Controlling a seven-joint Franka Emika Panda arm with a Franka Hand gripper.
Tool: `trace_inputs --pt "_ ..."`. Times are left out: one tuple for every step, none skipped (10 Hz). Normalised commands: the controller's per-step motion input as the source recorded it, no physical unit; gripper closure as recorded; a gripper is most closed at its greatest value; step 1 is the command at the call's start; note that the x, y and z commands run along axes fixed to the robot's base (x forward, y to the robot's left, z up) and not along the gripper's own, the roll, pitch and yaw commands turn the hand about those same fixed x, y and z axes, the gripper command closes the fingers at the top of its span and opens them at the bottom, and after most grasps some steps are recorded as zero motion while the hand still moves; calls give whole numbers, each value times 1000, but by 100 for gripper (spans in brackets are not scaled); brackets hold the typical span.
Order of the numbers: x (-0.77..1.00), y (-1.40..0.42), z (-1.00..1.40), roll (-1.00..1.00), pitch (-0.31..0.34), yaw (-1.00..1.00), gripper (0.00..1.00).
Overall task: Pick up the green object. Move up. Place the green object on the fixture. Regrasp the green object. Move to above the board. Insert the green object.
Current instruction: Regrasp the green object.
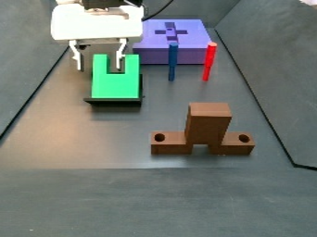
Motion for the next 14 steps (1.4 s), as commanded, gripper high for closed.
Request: trace_inputs --pt "0 0 0 0 0 0 100" --pt "0 0 0 0 0 0 100" --pt "0 0 0 0 0 0 100" --pt "0 0 0 0 0 0 100" --pt "0 0 0 0 0 0 100" --pt "0 0 0 0 0 0 100" --pt "0 0 0 0 0 0 100" --pt "0 0 0 0 0 0 100" --pt "0 0 0 0 0 0 100" --pt "0 0 0 0 0 0 100" --pt "0 0 0 0 0 0 100" --pt "0 0 0 0 0 0 100" --pt "0 0 0 0 0 0 100" --pt "0 0 0 0 0 0 100"
